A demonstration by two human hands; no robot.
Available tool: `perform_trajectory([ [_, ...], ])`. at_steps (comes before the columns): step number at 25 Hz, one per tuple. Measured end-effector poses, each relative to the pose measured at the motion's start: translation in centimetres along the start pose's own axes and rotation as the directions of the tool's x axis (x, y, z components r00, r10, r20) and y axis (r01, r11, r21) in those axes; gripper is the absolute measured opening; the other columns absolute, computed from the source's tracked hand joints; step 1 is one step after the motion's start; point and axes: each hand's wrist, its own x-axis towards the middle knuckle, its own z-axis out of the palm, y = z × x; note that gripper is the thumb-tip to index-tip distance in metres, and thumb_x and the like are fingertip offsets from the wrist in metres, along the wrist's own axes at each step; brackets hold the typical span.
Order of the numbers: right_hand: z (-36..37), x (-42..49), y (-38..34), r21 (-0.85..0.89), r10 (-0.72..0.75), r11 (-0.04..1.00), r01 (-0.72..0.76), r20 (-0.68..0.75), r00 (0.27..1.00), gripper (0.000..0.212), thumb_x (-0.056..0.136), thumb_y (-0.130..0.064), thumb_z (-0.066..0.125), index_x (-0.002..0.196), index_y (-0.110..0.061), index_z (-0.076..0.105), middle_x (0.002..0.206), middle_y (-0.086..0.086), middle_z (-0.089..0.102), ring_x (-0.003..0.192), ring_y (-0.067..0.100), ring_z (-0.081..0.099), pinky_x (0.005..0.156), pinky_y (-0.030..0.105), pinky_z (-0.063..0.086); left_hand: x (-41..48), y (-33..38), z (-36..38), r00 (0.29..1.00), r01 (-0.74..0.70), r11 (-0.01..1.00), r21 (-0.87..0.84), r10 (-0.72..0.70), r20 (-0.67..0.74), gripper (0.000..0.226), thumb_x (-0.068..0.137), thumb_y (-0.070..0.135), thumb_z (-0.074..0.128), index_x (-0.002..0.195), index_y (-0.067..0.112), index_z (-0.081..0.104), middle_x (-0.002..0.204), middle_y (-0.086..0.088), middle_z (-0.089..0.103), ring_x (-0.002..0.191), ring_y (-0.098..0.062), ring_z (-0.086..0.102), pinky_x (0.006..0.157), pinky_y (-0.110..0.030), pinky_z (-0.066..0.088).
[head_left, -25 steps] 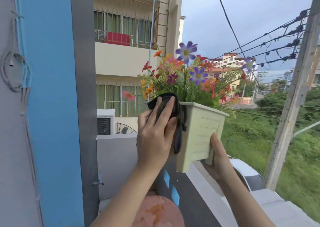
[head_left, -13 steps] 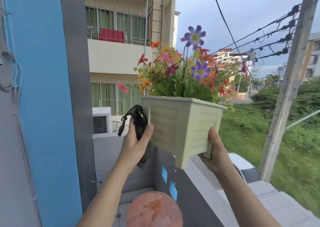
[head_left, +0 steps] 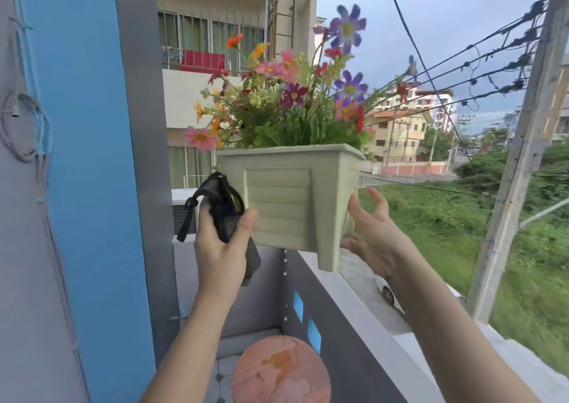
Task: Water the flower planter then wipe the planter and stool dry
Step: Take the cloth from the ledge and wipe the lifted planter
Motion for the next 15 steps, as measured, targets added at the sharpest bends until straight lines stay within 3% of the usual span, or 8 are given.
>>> perform_trajectory([
  [2, 1.0, -0.3, 1.1, -0.001, -0.081, 0.997, 0.081, -0.053, 0.995, 0.051, 0.094, -0.032, 0.053, 0.139, -0.037, 0.028, 0.135, 0.007, 0.047, 0.108, 0.027, 0.059, 0.054, 0.028, 0.058, -0.3, 0.3, 0.4, 0.999, -0.018, 0.996, 0.084, 0.021, -0.036, 0.048, 0.079, 0.038, 0.066, 0.122, 0.026, 0.049, 0.112, 0.015, 0.061, 0.107, -0.004, 0.056, 0.094, -0.021, 0.040],
  [3, 1.7, -0.7, 1.6, -0.006, -0.115, 0.993, 0.115, -0.042, 0.992, 0.049, 0.092, -0.042, 0.053, 0.136, -0.036, 0.033, 0.140, 0.004, 0.045, 0.117, 0.025, 0.056, 0.065, 0.033, 0.061, -0.5, 0.5, 0.5, 0.998, -0.032, 0.991, 0.133, 0.038, -0.050, 0.046, 0.079, 0.037, 0.066, 0.121, 0.029, 0.048, 0.110, 0.022, 0.058, 0.105, -0.003, 0.055, 0.091, -0.017, 0.038],
  [5, 2.4, -1.2, 2.7, -0.019, -0.114, 0.993, 0.116, 0.054, 0.992, 0.078, 0.073, -0.073, 0.057, 0.140, -0.039, 0.033, 0.144, -0.007, 0.046, 0.130, 0.018, 0.048, 0.092, 0.044, 0.054, -1.1, 0.5, 0.9, 0.995, -0.048, 0.971, 0.235, 0.066, -0.070, 0.048, 0.083, 0.030, 0.068, 0.127, 0.024, 0.049, 0.103, 0.026, 0.053, 0.102, -0.003, 0.050, 0.087, -0.015, 0.035],
  [6, 2.7, -1.5, 3.0, -0.061, -0.101, 0.992, 0.108, 0.110, 0.989, 0.095, 0.063, -0.080, 0.059, 0.144, -0.042, 0.027, 0.146, -0.011, 0.045, 0.131, 0.015, 0.047, 0.098, 0.045, 0.050, -1.4, 0.5, 1.1, 0.994, -0.054, 0.960, 0.275, 0.078, -0.078, 0.046, 0.085, 0.027, 0.067, 0.127, 0.018, 0.051, 0.102, 0.024, 0.052, 0.100, -0.003, 0.049, 0.085, -0.016, 0.034],
  [8, 3.1, -1.7, 3.5, -0.134, -0.097, 0.984, 0.115, 0.134, 0.986, 0.102, 0.063, -0.067, 0.070, 0.147, -0.042, 0.019, 0.141, -0.010, 0.052, 0.122, 0.016, 0.057, 0.089, 0.040, 0.055, -2.1, 0.0, 1.4, 0.988, -0.095, 0.930, 0.355, 0.133, -0.084, 0.038, 0.087, 0.023, 0.064, 0.122, 0.009, 0.056, 0.101, 0.013, 0.058, 0.090, -0.003, 0.051, 0.080, -0.015, 0.033],
  [11, 3.3, -1.8, 4.2, -0.032, -0.190, 0.981, 0.190, 0.007, 0.982, 0.084, 0.070, -0.030, 0.074, 0.144, -0.028, 0.034, 0.118, -0.003, 0.070, 0.103, 0.018, 0.069, 0.084, 0.043, 0.058, -2.7, -0.3, 1.7, 0.970, -0.193, 0.869, 0.455, 0.238, -0.045, 0.033, 0.086, 0.030, 0.059, 0.112, 0.009, 0.059, 0.095, -0.011, 0.071, 0.087, -0.015, 0.053, 0.066, -0.015, 0.034],
  [13, 3.2, -1.9, 4.3, -0.027, -0.246, 0.969, 0.245, -0.050, 0.968, 0.071, 0.073, -0.032, 0.070, 0.139, -0.026, 0.043, 0.111, -0.005, 0.073, 0.098, 0.015, 0.070, 0.081, 0.043, 0.058, -2.9, 0.0, 1.8, 0.957, -0.270, 0.831, 0.487, 0.286, 0.044, 0.038, 0.092, 0.049, 0.044, 0.110, 0.018, 0.054, 0.099, -0.012, 0.071, 0.083, -0.018, 0.061, 0.067, -0.023, 0.046],
  [15, 2.7, -2.0, 4.0, -0.039, -0.268, 0.963, 0.266, -0.072, 0.961, 0.058, 0.075, -0.037, 0.066, 0.131, -0.028, 0.051, 0.104, -0.009, 0.074, 0.097, 0.014, 0.070, 0.076, 0.041, 0.060, -3.1, 0.5, 1.9, 0.915, -0.396, 0.736, 0.549, 0.368, 0.167, 0.054, 0.096, 0.054, 0.028, 0.120, 0.014, 0.055, 0.106, -0.013, 0.069, 0.085, -0.029, 0.066, 0.062, -0.033, 0.054],
])
